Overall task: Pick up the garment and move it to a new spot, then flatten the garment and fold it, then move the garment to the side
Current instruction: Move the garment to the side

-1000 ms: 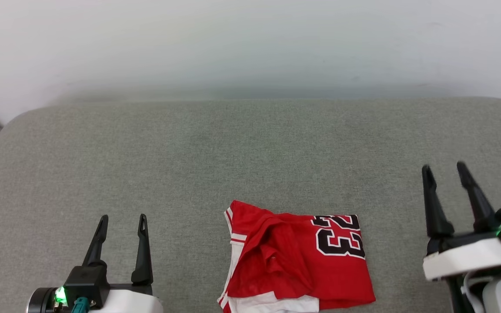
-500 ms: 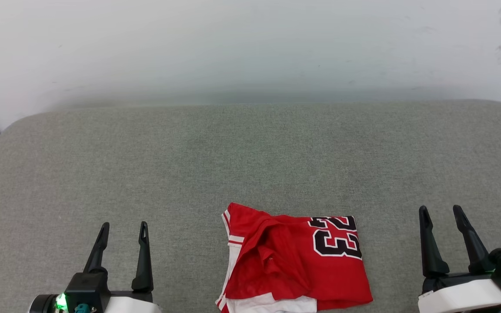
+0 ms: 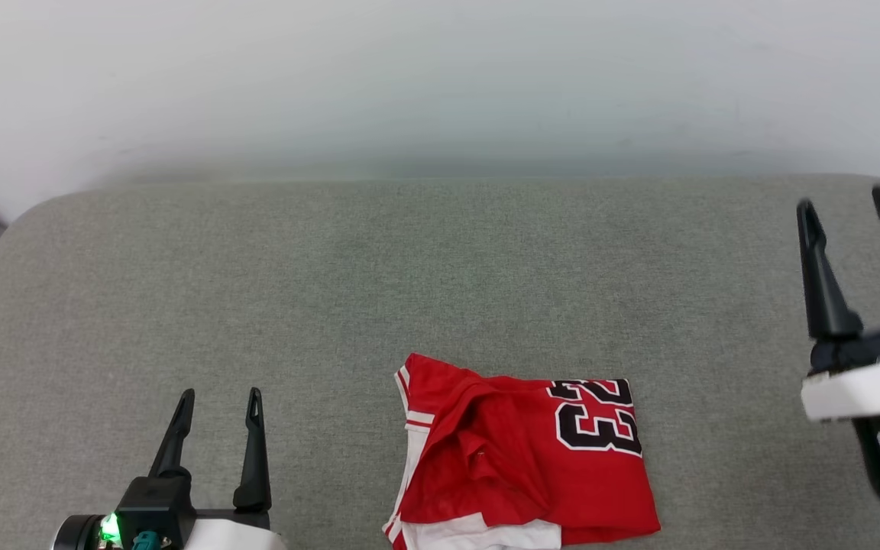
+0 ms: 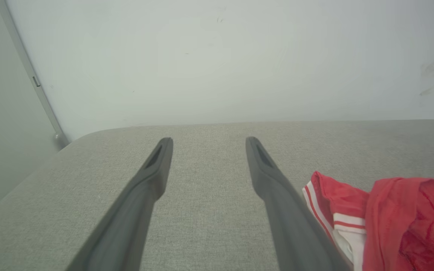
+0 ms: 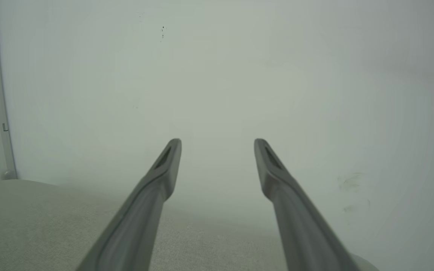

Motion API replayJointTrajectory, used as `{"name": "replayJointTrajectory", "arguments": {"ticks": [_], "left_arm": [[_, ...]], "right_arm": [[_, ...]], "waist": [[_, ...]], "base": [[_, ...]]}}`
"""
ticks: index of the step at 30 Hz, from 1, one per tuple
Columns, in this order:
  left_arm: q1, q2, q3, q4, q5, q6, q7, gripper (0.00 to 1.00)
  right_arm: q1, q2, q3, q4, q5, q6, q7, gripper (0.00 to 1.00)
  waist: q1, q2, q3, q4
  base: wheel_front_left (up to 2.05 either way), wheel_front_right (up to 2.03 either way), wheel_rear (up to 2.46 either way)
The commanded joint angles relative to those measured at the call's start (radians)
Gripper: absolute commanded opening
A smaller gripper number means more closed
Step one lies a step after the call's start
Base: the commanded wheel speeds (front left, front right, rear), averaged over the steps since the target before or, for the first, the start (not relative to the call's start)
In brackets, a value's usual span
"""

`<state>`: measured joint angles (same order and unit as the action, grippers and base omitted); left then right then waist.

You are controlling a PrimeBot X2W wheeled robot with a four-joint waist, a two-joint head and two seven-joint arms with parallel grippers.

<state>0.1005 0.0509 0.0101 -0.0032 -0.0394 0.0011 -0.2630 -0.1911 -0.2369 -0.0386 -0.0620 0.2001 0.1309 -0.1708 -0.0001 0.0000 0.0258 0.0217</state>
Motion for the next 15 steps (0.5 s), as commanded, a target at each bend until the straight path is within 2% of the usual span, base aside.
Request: {"name": "replayJointTrajectory", "arguments": {"ticks": [1,6,10,15], "left_arm": [[-0.007,-0.001,0.000,0.001,-0.001,0.000,-0.002,1.00],[-0.020,-0.001,-0.006,0.001,-0.008,-0.003,-0.002,1.00],[-0.033,-0.001,-0.012,0.000,-0.014,0.000,-0.002,1.00],[-0.057,-0.001,-0.023,-0.002,-0.019,0.000,-0.002,1.00]], "right_arm": [[-0.028,-0.020,0.012,-0.013,0.010,0.000,0.023,1.00],[-0.127,-0.150,0.123,-0.017,0.108,-0.001,0.298,1.00],[-0.161,-0.227,0.210,0.003,0.263,0.000,0.582,1.00],[-0.148,-0.267,0.237,0.050,0.480,0.000,0.876,1.00]], "waist": [[0.0001,0.0000,0.004,0.002],[0.0001,0.0000,0.024,0.012],[0.0001,0.0000,0.044,0.019],[0.0001,0.0000,0.079,0.034]], "base": [[0.00,0.00,0.00],[0.00,0.00,0.00],[0.00,0.00,0.00],[0.00,0.00,0.00]]}}
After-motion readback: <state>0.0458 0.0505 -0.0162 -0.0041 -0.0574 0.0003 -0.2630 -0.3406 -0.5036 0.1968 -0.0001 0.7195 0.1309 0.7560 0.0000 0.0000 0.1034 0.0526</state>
